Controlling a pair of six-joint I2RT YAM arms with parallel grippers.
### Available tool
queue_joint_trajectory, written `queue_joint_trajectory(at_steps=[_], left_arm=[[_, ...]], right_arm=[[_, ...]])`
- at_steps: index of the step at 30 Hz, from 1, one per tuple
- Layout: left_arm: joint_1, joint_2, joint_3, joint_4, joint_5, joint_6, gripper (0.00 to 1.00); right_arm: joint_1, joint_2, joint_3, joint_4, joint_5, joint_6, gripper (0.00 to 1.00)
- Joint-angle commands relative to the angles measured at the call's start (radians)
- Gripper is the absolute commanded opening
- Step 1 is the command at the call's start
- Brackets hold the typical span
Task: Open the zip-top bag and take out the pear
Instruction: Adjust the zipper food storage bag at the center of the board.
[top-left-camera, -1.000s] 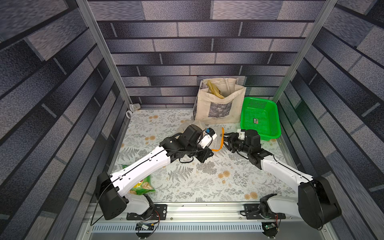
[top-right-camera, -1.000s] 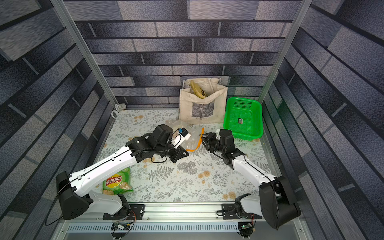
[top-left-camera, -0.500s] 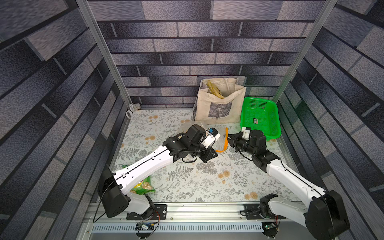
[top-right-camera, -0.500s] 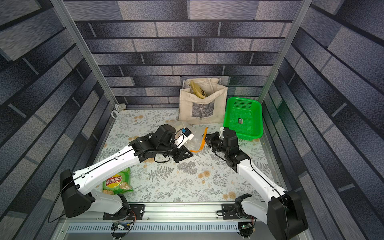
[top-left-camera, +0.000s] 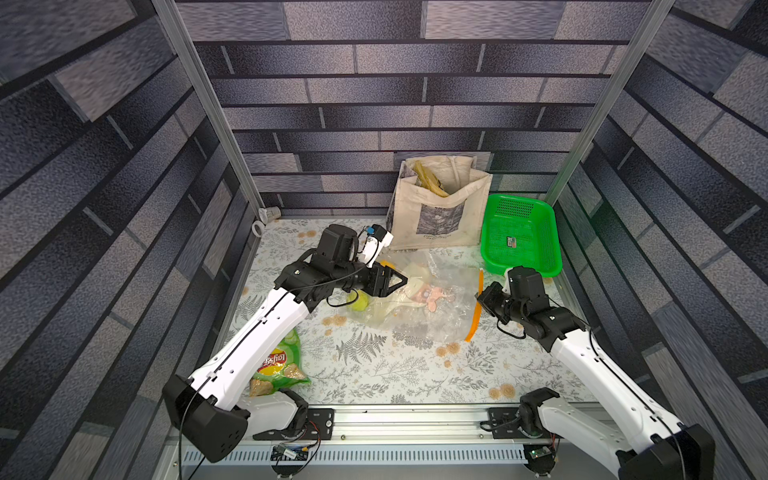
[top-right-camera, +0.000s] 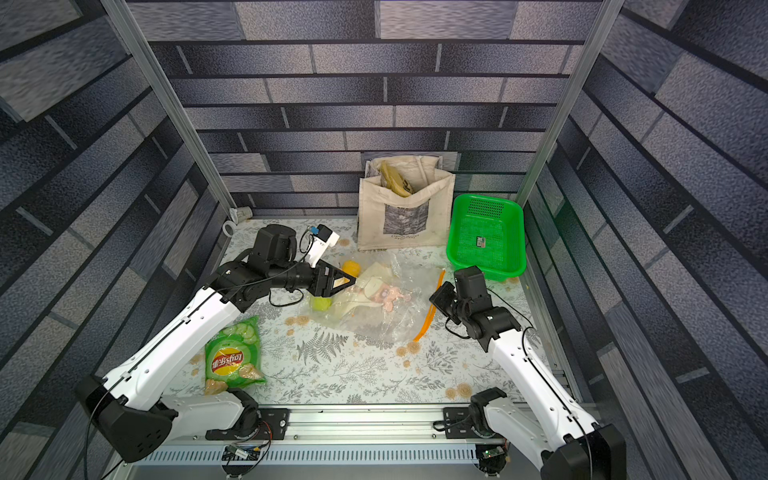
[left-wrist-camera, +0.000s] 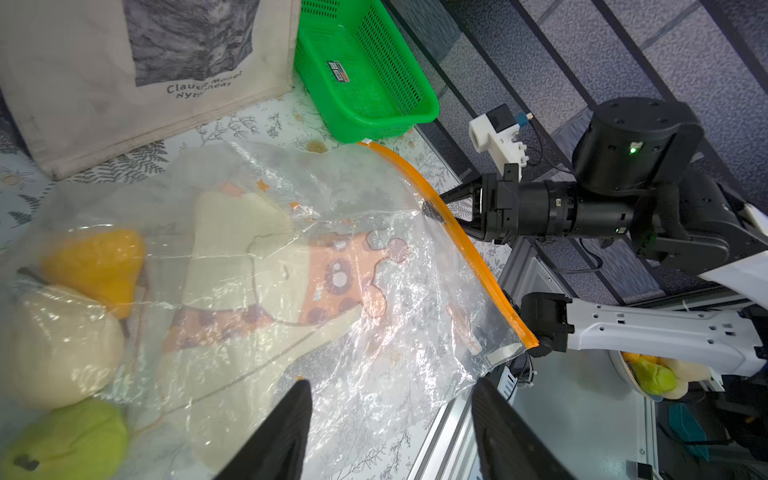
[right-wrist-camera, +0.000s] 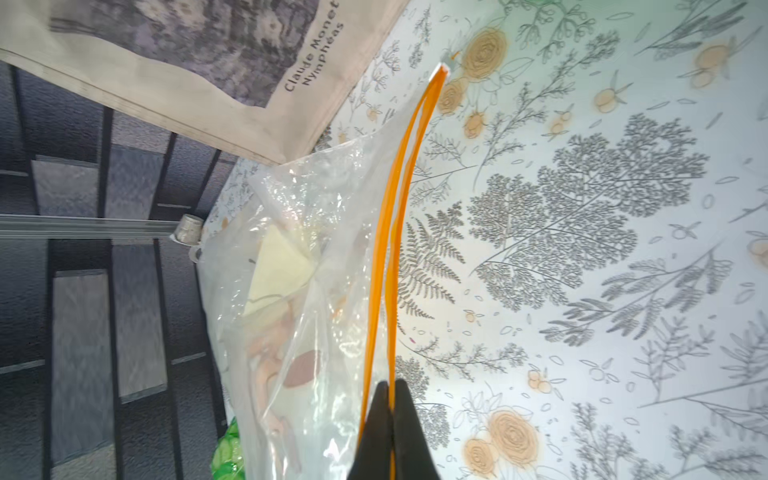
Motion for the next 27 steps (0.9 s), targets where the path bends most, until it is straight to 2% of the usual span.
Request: queue_joint_trajectory(at_steps=[1, 5, 11, 18, 22, 27], left_arm=[[0.063, 0.02, -0.017, -0.112, -0.027, -0.013, 0.67], [0.137, 0.081, -0.058, -0.119, -0.1, -0.009, 0.68], [0.204, 0.246, -0.027, -0.059, -0.21, 0.025, 0.69], [0.269, 0.467, 0.058, -0.075, -0.229, 0.071, 0.64], [0.304, 0.534, 0.074, -0.072, -0.207, 0.091, 0.61], [0.308, 0.6, 0.084, -0.038, -0.077, 0.103, 0.59]], right_arm=[[-0.005, 0.002, 0.01, -0.156, 0.143, -0.15, 0.0], [-0.006, 0.022, 0.067, -0.213, 0.224, -0.237, 0.0], [-0.007, 0.1, 0.118, -0.177, 0.176, -0.276, 0.0], [-0.019, 0.146, 0.119, -0.156, 0.159, -0.28, 0.0], [-0.047, 0.132, 0.095, -0.152, 0.159, -0.273, 0.0], [-0.072, 0.144, 0.072, -0.137, 0.136, -0.266, 0.0]])
